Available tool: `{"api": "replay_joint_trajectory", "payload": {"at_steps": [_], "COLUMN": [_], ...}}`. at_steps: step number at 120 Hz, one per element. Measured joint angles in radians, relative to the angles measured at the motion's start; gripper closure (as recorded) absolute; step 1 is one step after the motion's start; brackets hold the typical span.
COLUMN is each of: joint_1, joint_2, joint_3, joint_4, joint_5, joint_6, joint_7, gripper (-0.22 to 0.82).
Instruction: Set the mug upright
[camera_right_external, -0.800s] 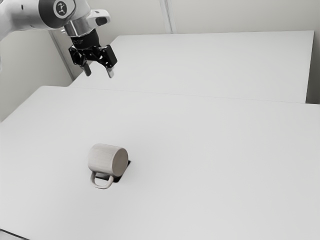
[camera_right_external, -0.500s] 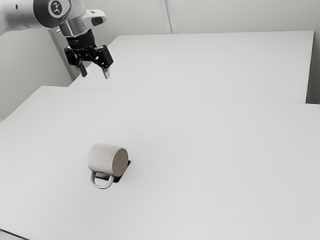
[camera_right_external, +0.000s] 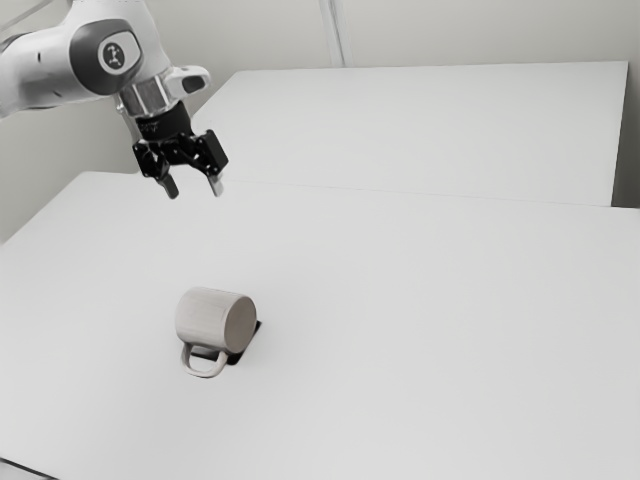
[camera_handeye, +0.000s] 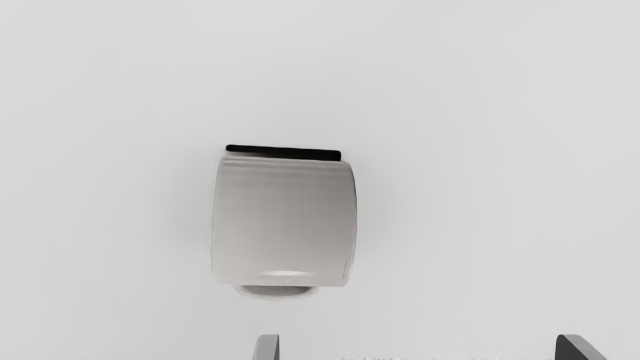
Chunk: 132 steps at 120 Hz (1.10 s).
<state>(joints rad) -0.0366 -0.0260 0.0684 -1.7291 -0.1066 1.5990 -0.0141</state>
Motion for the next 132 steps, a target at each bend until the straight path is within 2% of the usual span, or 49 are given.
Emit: {"api": "replay_joint_trajectory", "payload": {"at_steps": [15,46,77,105,132], "joint_1": [0.053,0.194,0.318,0.358,0.405], "joint_2": [0.0,0.0,0.08,0.166,0.208], "joint_3": [0.0,-0.001,0.0,-0.001,-0.001], "joint_4": [-0.09,-0.185,-0.234,-0.238,-0.254], "joint_5": [-0.043,-0.126,-0.24,-0.351,-0.415], "joint_6": [0.0,0.036,0.146,0.193,0.203], "joint_7": [0.004,0.104,0.316,0.525,0.695], "gripper": [0.0,0.0,0.0,0.0,0.0]}}
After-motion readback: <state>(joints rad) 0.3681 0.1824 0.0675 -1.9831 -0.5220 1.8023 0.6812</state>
